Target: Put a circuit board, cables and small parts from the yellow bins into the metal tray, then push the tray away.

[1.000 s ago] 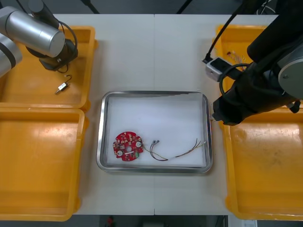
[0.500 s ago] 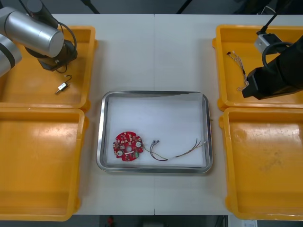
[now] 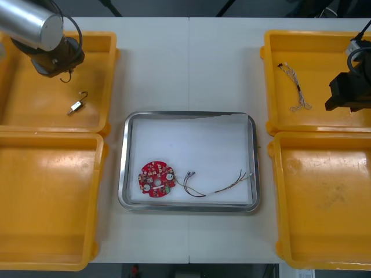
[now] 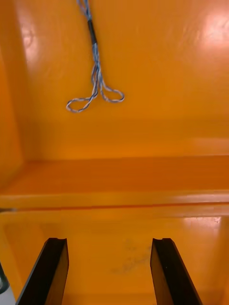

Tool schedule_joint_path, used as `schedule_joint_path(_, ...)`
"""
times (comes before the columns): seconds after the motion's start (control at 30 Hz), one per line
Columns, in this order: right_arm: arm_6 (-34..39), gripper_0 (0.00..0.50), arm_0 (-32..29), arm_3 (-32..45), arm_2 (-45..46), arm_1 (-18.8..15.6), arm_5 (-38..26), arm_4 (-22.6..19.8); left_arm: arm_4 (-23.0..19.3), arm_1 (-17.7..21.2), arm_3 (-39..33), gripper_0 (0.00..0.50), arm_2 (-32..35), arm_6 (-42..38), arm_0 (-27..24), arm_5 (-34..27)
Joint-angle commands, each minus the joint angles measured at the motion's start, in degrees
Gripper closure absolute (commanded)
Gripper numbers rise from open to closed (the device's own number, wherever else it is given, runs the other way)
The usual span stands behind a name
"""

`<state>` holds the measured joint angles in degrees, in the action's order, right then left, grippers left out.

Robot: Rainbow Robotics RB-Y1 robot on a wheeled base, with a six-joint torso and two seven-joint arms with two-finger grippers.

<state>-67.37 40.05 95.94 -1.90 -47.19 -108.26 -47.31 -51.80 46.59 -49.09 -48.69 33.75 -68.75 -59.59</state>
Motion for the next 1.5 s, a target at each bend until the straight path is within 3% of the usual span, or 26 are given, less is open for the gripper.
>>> schedule_joint_path(0.03,-4.52,0.0,6.62,-6.65,-3.46,-2.64,4.02,1.87,-1.02,5.8,-4.96,0.5,2.02,5.09,-3.67,-4.75)
schedule_joint_path(0.47,-9.01,0.0,14.44,-23.61,-10.14,-0.27,16.68,4.77,-11.31,15.03,-15.07,0.5,5.01,6.76,-3.67,-15.38)
schedule_joint_path(0.73,-11.29,0.0,16.02,-30.11,-11.9,3.24,23.71,8.2,-17.02,17.22,-18.49,0.5,8.97,6.59,-3.67,-21.09)
schedule_joint_path(0.93,-12.96,0.0,18.04,-36.7,-11.9,6.41,28.72,10.22,-21.33,18.28,-21.75,0.5,9.93,3.69,-3.67,-22.06)
schedule_joint_path(1.3,-15.95,0.0,20.94,-47.78,-8.47,11.42,36.98,13.91,-21.68,17.84,-32.73,0.5,10.11,-9.76,-3.14,-24.34)
schedule_joint_path(1.5,-16.92,0.0,20.94,-49.45,-6.89,13.18,38.47,15.67,-18.6,16.08,-42.05,0.5,10.11,-19.43,-1.12,-24.78)
